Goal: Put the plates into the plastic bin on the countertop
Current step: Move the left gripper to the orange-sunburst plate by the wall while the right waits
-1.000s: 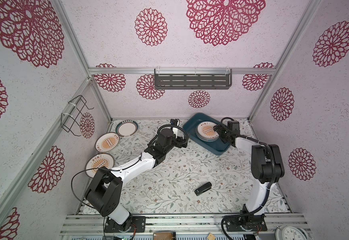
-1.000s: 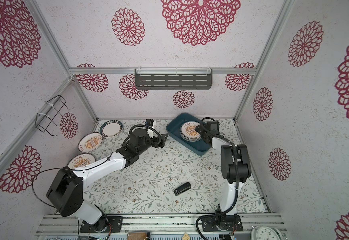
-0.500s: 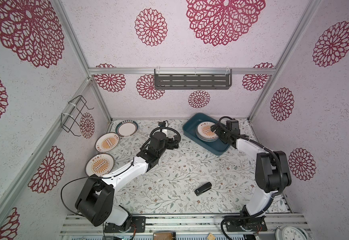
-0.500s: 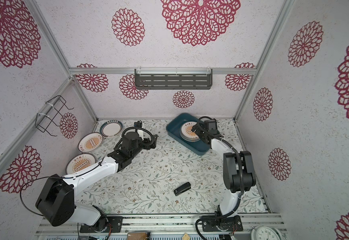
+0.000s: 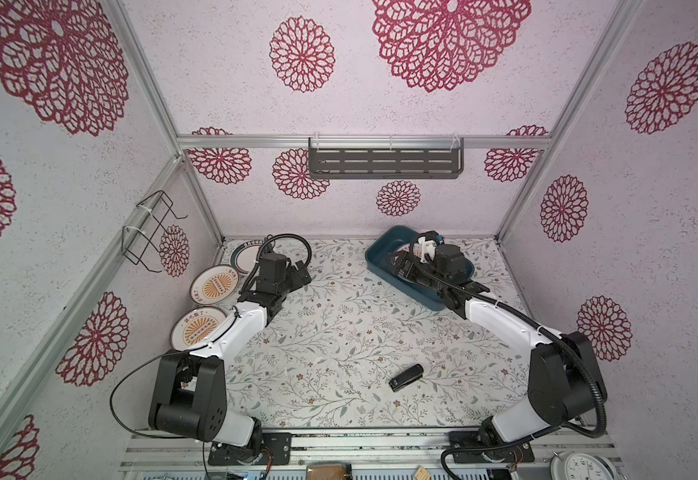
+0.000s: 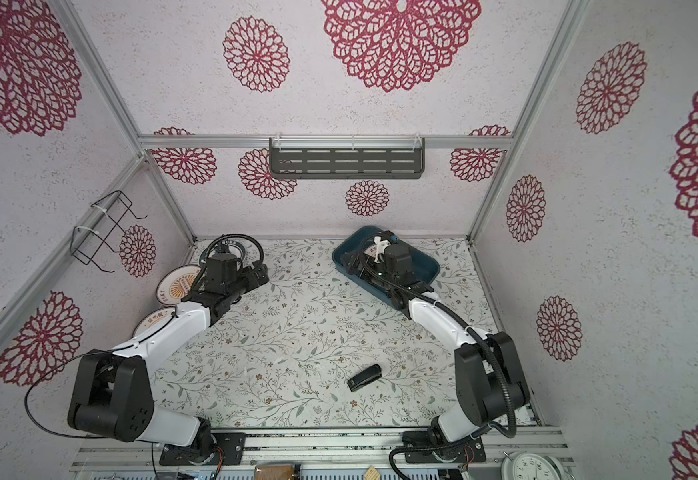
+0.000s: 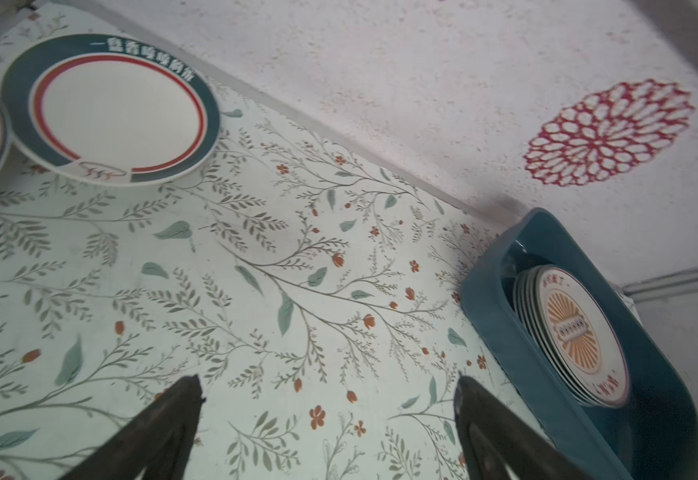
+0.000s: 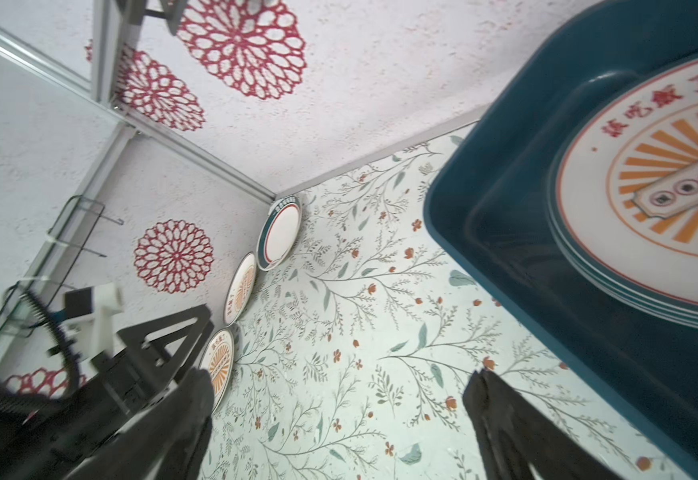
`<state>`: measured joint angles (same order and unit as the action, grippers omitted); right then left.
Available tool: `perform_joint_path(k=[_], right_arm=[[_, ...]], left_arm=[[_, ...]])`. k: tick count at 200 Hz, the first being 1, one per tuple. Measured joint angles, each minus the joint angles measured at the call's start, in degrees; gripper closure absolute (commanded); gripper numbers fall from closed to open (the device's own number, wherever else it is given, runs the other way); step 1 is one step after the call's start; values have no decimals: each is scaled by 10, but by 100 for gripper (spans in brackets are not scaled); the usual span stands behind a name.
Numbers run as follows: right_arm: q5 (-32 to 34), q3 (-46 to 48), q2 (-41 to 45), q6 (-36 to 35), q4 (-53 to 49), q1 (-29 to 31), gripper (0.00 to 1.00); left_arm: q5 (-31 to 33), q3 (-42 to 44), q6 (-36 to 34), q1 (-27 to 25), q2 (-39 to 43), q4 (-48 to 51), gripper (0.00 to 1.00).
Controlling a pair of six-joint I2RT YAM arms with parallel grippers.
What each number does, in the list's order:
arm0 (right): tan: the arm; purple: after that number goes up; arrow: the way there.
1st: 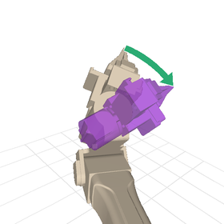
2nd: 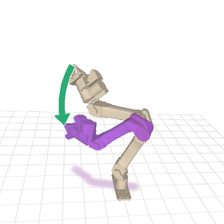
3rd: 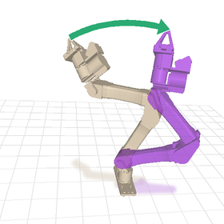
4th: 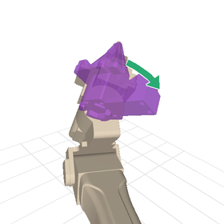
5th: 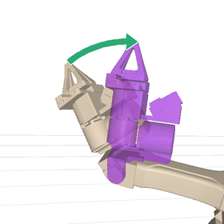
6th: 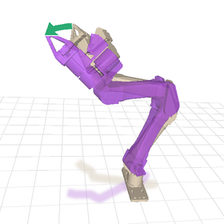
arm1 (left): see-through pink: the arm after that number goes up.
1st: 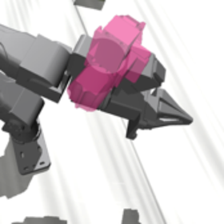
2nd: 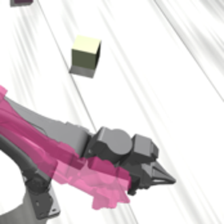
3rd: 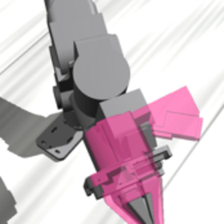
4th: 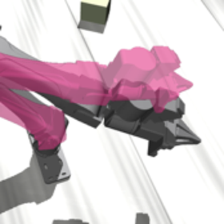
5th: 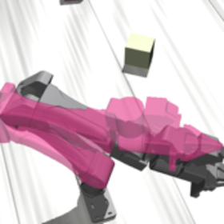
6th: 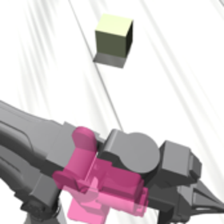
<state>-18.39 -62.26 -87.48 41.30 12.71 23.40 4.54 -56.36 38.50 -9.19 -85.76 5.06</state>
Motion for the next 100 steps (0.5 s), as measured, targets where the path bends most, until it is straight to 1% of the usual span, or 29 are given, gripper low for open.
perform_joint_path(k=[31, 58, 75, 100], right_arm=[[-14, 4, 8, -4, 24, 15, 1], [-26, 3, 8, -8, 30, 26, 1], [-32, -3, 5, -9, 30, 30, 1], [-43, -17, -10, -8, 38, 33, 1]], left_arm=[[-25, 26, 58, 70, -4, -2, 3], [-28, 102, 126, 120, 14, -24, 3], [-31, 162, 166, 152, 43, -29, 2], [-27, 233, 210, 191, 123, -26, 2]])
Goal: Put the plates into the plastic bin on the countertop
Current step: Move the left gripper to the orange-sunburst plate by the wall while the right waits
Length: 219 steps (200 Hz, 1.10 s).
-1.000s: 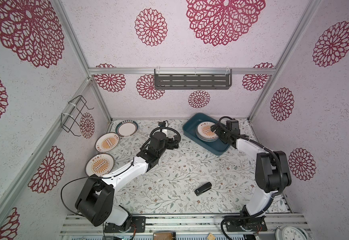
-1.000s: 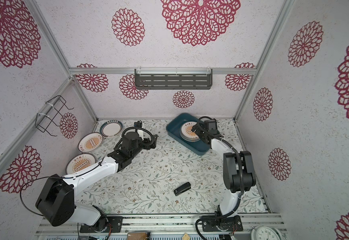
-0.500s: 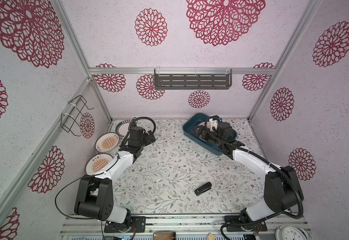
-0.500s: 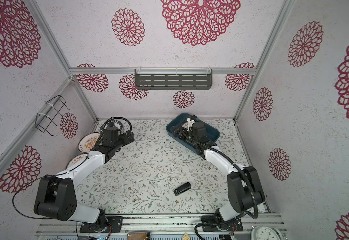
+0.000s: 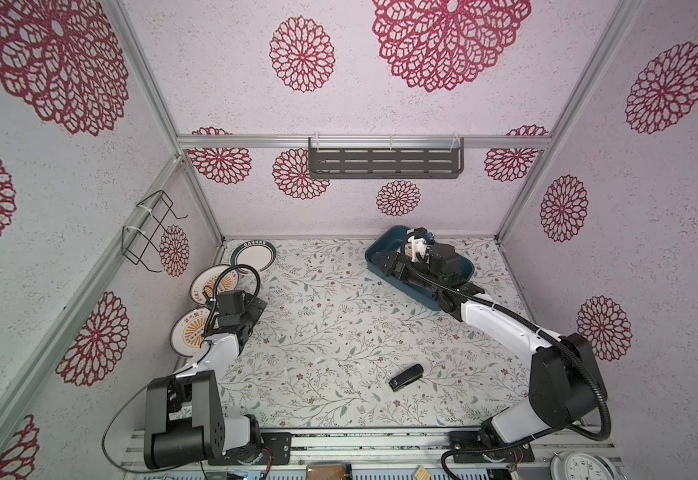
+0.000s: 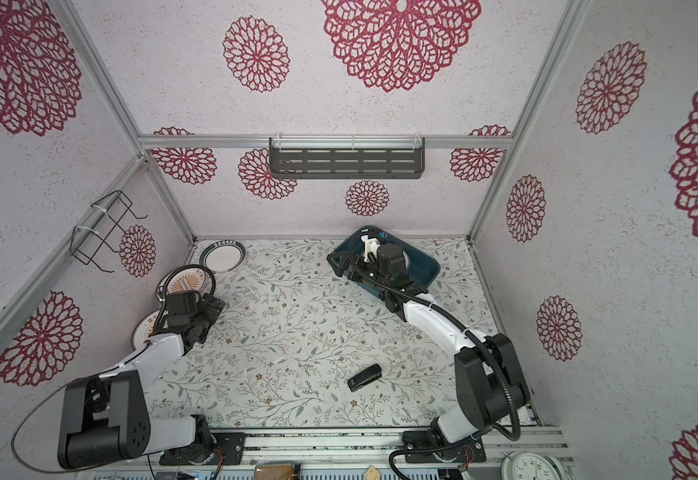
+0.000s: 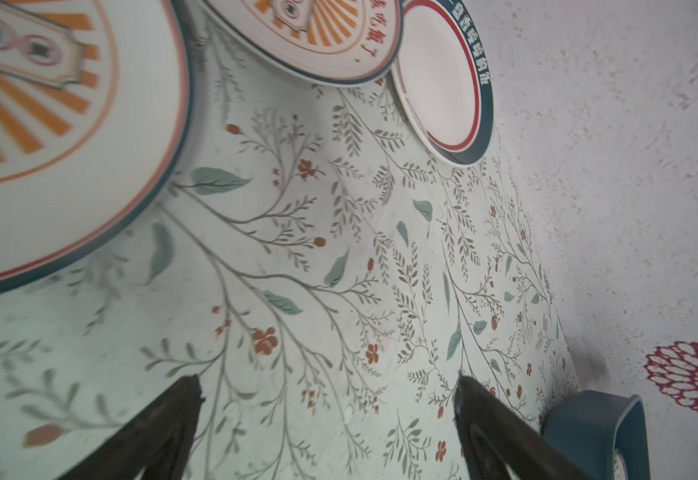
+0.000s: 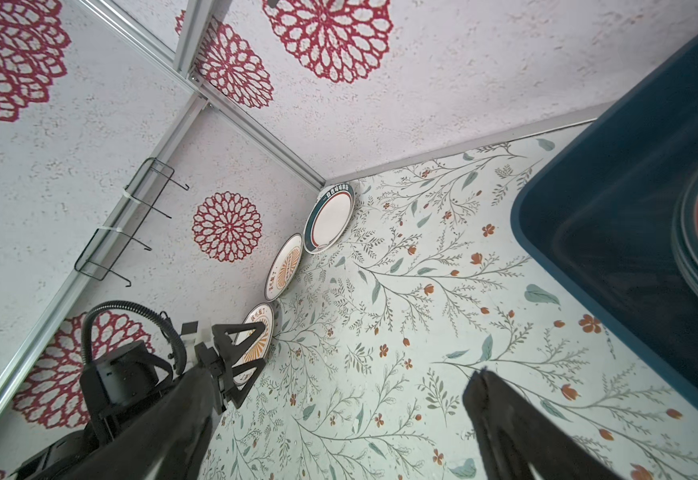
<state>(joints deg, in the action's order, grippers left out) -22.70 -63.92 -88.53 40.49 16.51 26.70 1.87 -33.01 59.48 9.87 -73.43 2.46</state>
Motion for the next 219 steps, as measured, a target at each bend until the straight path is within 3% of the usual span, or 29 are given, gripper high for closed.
perform_joint_path(k=[46, 81, 111, 148, 219], right_arm=[[-12, -8, -25, 1, 19, 1, 1], [-33, -15, -35, 2, 28, 1, 1], [-65, -26, -43, 10, 52, 4, 1], [-91, -30, -54, 16, 73, 18, 1], [-92, -42, -61, 22, 76, 23, 1]], left_arm=[[-8, 83, 51, 96, 163, 3, 0], [-48, 120, 58, 185, 204, 13, 0], [-92, 139, 61, 247, 185, 5, 1], [-146, 142, 57, 307, 107, -37, 5], [-190, 152, 66, 342, 5, -171, 7]])
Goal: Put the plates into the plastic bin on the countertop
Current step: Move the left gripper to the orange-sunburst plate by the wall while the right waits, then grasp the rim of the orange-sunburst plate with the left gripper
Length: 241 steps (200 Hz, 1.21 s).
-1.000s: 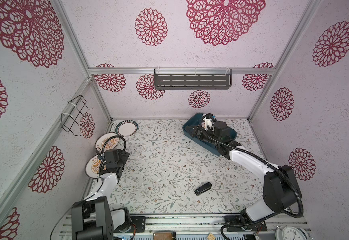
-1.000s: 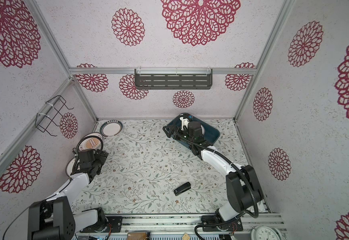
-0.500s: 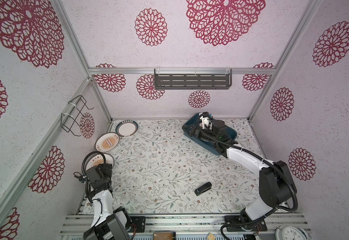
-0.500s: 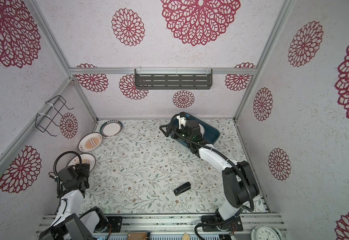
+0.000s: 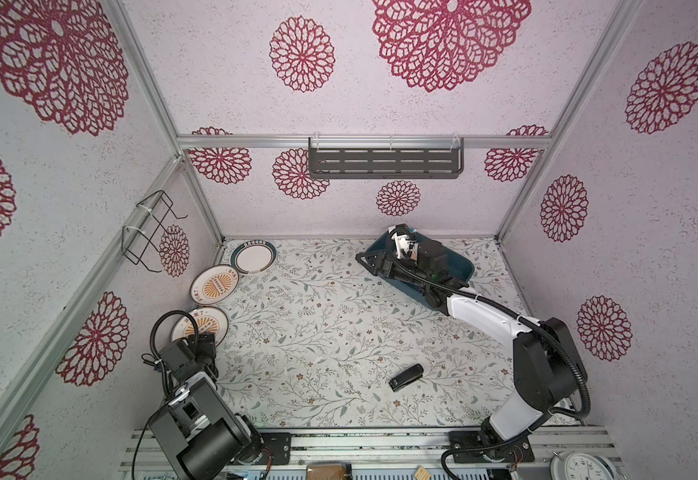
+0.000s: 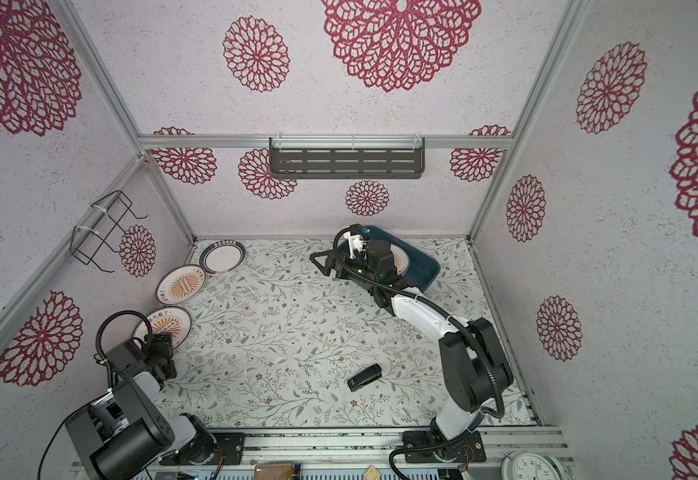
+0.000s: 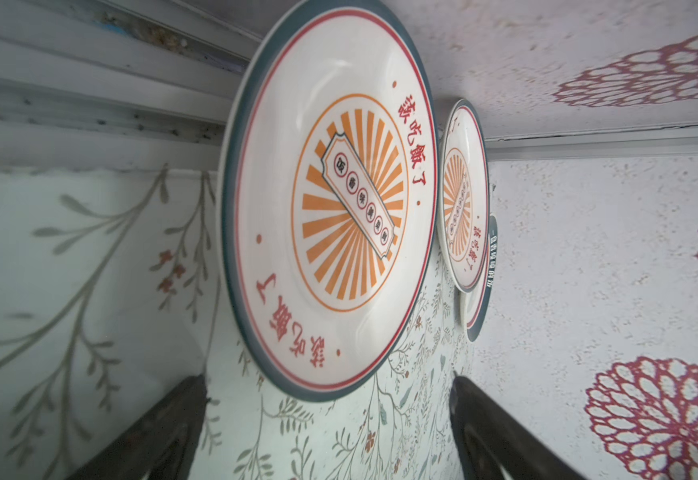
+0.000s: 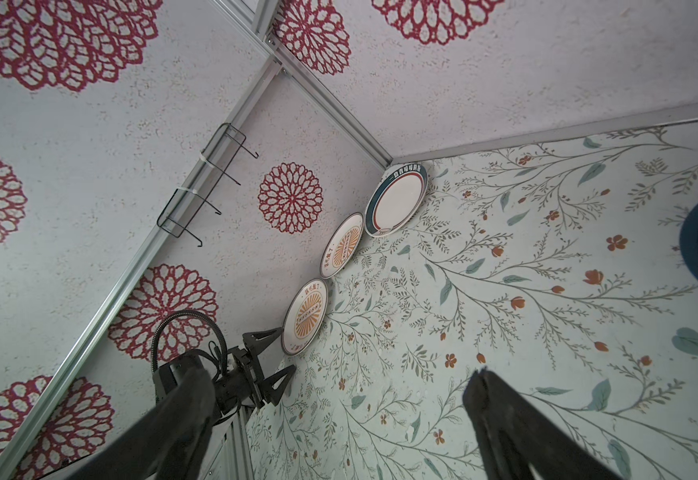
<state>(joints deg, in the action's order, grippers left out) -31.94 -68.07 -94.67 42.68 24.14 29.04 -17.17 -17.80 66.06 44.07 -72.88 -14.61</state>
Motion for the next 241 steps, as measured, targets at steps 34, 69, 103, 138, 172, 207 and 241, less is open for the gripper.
perform_joint_path(k=[34, 69, 103, 138, 172, 207, 241], right_arm=[[4, -9, -3, 0, -3, 0, 1], [15, -12, -4, 0, -11, 0, 1], [24, -12, -4, 0, -16, 0, 1], [35, -12, -4, 0, -19, 0, 1], [39, -12, -4, 0, -22, 0, 1], [48, -12, -4, 0, -26, 0, 1], [50, -12, -4, 0, -31, 0, 1]], left_arm=[[-25, 0, 19, 11, -72, -107, 14], [-49, 8, 57, 15, -155, -235, 30], [-59, 30, 101, 17, -225, -362, 48], [-59, 57, 146, 18, -297, -485, 64], [-54, 78, 181, 19, -371, -616, 78], [-53, 90, 208, 19, -443, -749, 93], [-58, 88, 217, 20, -447, -757, 97]])
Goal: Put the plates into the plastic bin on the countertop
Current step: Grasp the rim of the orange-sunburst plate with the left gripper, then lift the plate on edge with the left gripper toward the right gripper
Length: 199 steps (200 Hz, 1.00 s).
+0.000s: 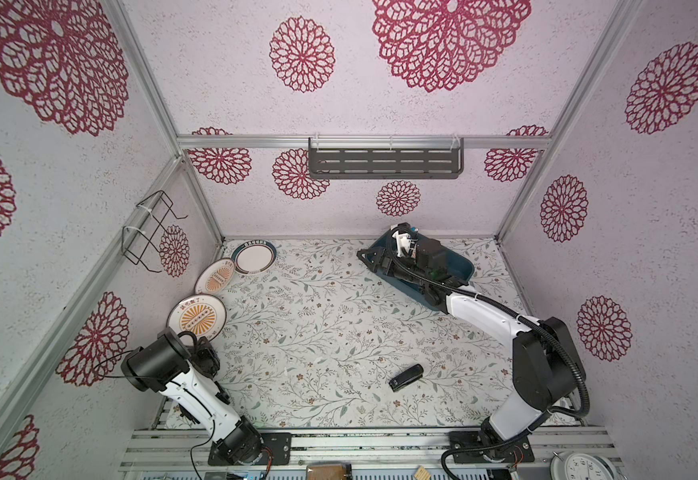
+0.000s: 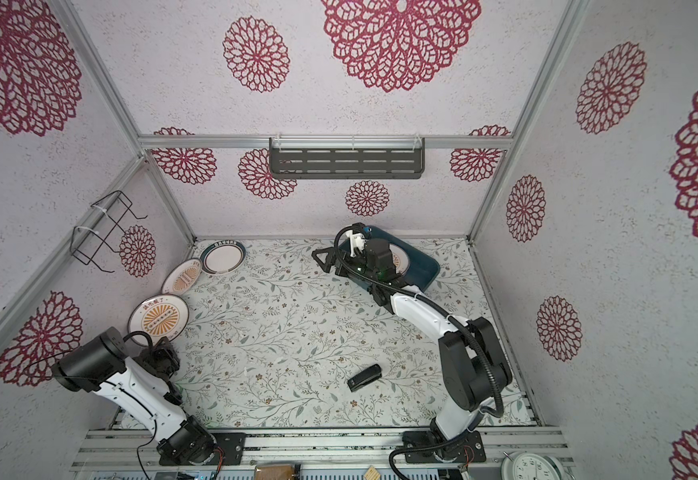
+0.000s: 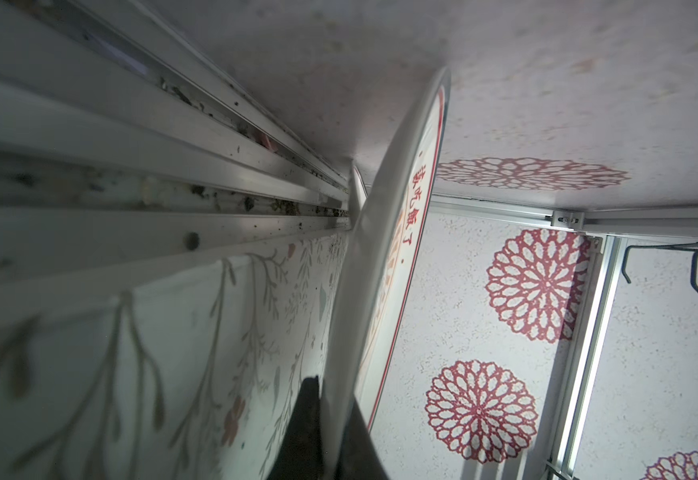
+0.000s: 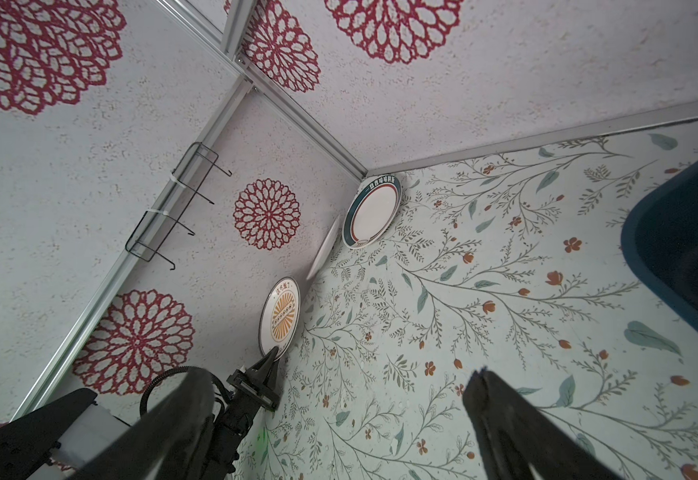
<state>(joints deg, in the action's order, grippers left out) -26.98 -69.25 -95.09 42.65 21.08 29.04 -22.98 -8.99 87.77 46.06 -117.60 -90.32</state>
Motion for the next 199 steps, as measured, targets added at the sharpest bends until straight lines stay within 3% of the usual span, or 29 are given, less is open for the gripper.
perform_joint_path(k=[67, 97, 140, 169, 199], right_arm=[[2, 0, 0, 0, 0, 0, 1], [2, 1, 0, -1, 0, 0, 1], [2, 8, 0, -6, 0, -4, 1], [6, 28, 4, -9, 1, -9, 1], [17, 52, 11, -10, 0, -18, 1]], left_arm=[[-3, 24, 11, -9, 20, 1, 98], [15, 36, 21, -67, 58, 45, 99], [48, -29, 14, -223, 192, 311, 98], [76, -163, -44, -317, 289, 541, 96], [64, -308, -101, -389, 306, 656, 96]])
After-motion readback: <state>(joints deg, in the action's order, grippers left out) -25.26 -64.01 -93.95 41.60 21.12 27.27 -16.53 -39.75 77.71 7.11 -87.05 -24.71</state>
